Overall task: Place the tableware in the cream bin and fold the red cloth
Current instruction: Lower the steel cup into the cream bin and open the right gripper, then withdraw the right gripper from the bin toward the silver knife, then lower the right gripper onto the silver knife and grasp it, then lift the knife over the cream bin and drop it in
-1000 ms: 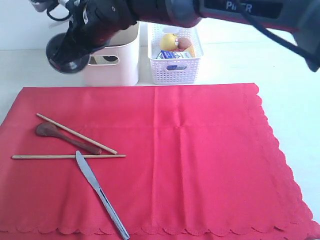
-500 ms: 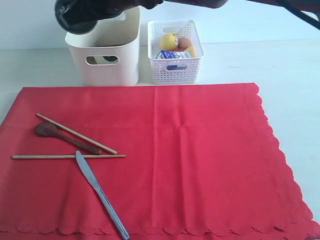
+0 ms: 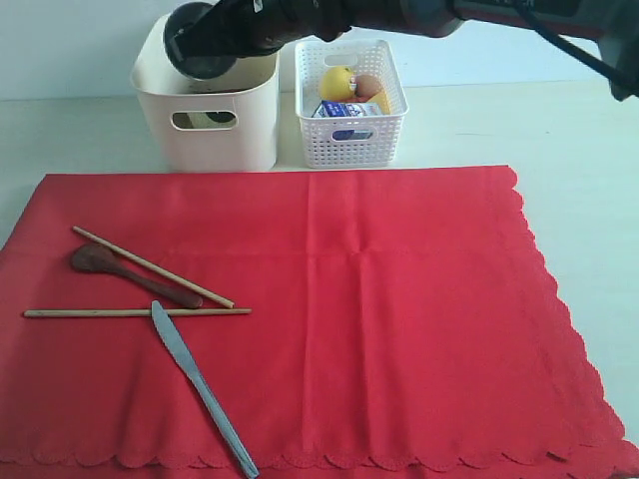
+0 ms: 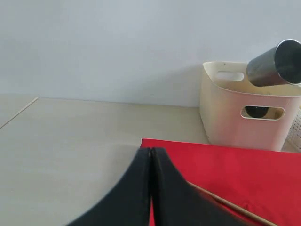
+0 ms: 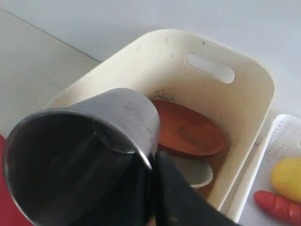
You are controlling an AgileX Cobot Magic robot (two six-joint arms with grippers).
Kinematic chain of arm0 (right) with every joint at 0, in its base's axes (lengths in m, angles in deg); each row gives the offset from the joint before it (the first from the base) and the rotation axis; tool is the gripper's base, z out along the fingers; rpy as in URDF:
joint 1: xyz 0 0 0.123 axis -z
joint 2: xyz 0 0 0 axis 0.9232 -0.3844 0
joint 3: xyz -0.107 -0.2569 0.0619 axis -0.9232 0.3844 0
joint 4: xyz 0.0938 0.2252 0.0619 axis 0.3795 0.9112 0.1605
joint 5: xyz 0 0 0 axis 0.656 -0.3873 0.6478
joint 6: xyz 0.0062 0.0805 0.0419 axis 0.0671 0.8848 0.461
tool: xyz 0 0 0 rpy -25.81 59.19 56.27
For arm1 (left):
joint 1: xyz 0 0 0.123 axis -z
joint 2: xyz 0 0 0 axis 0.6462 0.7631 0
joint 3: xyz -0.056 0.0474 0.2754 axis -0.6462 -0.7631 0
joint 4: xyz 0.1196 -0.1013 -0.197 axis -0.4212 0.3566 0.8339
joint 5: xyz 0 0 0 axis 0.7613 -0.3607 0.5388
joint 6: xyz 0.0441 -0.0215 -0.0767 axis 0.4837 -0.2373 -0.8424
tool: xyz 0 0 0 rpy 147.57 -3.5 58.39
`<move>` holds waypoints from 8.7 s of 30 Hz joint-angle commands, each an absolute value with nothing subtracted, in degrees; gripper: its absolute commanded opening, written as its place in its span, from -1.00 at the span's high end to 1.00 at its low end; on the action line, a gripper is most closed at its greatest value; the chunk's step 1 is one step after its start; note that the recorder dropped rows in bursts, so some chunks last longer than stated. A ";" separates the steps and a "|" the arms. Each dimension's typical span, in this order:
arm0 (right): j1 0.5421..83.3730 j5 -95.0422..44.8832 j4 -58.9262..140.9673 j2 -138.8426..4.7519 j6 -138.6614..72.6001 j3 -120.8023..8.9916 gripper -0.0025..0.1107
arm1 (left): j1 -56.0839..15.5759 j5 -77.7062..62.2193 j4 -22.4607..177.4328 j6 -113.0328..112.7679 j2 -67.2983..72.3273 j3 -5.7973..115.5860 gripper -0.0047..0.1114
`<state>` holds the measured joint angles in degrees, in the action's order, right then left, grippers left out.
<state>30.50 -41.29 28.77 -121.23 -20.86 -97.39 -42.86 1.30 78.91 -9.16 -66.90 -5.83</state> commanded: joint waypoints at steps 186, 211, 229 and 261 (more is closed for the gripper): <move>4.95 -68.11 33.71 -111.43 -33.76 -78.75 0.96 | -42.99 0.97 79.05 -9.00 -67.30 -5.80 0.90; 22.63 -13.47 4.73 -116.85 -16.84 -84.72 0.96 | -42.99 0.97 79.05 -9.00 -67.30 -5.80 0.90; 26.99 -8.67 12.59 -127.48 -19.49 -101.59 0.96 | -42.99 0.97 79.05 -9.00 -67.30 -5.80 0.90; 28.87 -23.67 27.30 -130.58 -3.68 -103.41 -0.16 | -42.99 0.97 79.05 -9.00 -67.30 -5.80 0.90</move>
<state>28.80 -19.85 27.31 -132.43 -5.26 -102.95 -42.86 1.30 78.91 -9.16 -66.90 -5.83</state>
